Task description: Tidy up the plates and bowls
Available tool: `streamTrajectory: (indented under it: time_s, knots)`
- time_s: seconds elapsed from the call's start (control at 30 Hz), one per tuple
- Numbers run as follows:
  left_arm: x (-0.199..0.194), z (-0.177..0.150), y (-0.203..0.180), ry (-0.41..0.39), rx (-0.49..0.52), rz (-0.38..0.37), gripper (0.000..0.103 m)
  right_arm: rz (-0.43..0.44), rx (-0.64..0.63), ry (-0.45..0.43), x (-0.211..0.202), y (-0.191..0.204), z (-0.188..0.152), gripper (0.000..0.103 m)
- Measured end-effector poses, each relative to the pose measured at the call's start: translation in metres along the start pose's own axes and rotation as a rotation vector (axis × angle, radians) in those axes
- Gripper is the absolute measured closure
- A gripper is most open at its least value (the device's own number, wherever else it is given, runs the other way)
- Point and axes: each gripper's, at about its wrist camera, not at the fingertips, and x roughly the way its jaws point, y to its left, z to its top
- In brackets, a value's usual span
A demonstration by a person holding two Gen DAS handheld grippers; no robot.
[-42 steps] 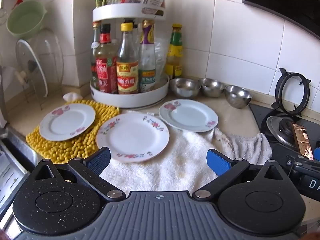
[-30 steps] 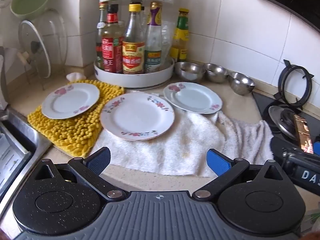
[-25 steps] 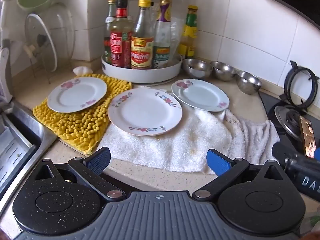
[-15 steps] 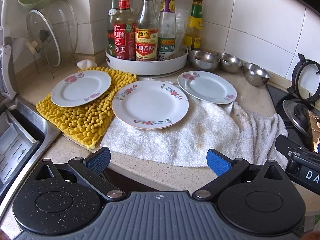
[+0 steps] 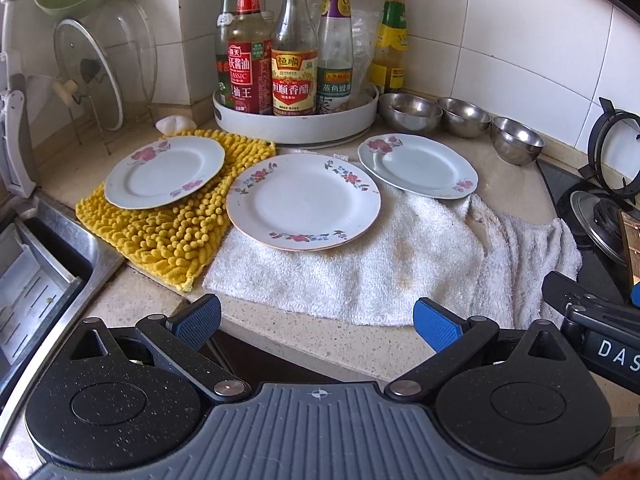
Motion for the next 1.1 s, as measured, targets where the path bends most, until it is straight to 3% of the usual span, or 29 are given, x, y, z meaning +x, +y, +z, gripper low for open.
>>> streamTrajectory:
  time_s: [1.1]
  knots:
    - [0.000, 0.001, 0.016, 0.008, -0.014, 0.019, 0.000, 0.001, -0.009, 0.009, 0.000, 0.014, -0.001, 0.000]
